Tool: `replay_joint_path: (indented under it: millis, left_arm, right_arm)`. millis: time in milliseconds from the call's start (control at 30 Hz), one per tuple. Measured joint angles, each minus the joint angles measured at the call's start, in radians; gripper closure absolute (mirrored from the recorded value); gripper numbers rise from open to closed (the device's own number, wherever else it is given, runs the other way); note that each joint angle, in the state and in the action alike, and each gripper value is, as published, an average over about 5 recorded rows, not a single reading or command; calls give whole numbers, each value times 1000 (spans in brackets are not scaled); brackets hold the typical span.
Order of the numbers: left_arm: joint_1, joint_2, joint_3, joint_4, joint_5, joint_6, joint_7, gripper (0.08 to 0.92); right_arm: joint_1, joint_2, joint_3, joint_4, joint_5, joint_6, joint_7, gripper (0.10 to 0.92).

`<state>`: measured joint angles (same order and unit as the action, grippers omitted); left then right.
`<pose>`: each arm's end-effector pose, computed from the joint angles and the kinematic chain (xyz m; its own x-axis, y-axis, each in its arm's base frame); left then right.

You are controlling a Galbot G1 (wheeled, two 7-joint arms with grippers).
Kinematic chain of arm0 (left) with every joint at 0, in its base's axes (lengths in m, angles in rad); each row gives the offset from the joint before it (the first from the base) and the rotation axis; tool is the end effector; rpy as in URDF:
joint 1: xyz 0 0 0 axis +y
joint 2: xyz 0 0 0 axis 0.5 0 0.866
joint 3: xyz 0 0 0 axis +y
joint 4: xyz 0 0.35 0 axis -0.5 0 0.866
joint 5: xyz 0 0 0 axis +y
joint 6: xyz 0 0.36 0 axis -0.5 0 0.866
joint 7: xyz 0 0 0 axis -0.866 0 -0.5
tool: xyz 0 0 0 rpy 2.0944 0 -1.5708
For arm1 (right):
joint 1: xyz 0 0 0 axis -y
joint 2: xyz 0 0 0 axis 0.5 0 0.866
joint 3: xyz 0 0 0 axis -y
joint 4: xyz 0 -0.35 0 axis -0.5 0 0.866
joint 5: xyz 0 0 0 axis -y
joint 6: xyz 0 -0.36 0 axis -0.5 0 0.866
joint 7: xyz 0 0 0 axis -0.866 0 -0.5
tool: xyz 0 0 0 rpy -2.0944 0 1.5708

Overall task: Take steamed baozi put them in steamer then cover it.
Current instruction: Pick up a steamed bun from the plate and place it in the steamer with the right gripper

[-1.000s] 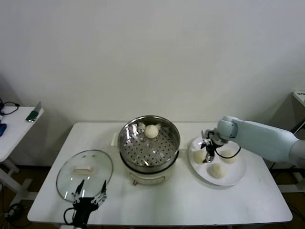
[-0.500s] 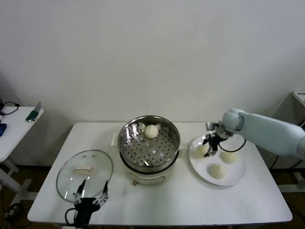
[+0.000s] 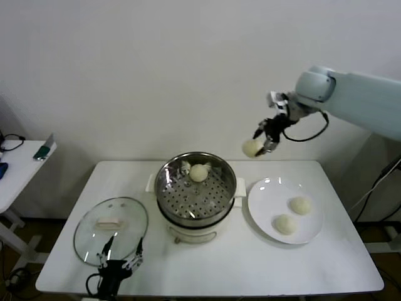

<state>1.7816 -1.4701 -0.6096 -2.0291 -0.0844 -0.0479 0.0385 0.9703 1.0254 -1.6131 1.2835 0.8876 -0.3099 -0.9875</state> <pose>0.1134 0.0468 -0.3543 -0.9751 0.0084 0.2217 0.0183 0.9989 0.0425 0.5648 0.0147 0.0653 -0.2004 -0.3647 0.9093 -0.9645 -0.0895 -0.2485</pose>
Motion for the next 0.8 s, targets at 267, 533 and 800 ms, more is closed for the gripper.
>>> replay_joint_path:
  millis: [267,533,800]
  left_arm:
    - [5,4,-9,-11,-13,-2,0,177]
    - [6,3,-8,-11,-15,-5,0,177]
    - [-3,4,-2,-1,-11,-7,1,177]
  right_arm:
    - [-29,186,1,39,80,-75,99,355]
    - [-140,300,7,18,67,-133,204,355]
    - [-270,362,33,-38,17,-178,305,355]
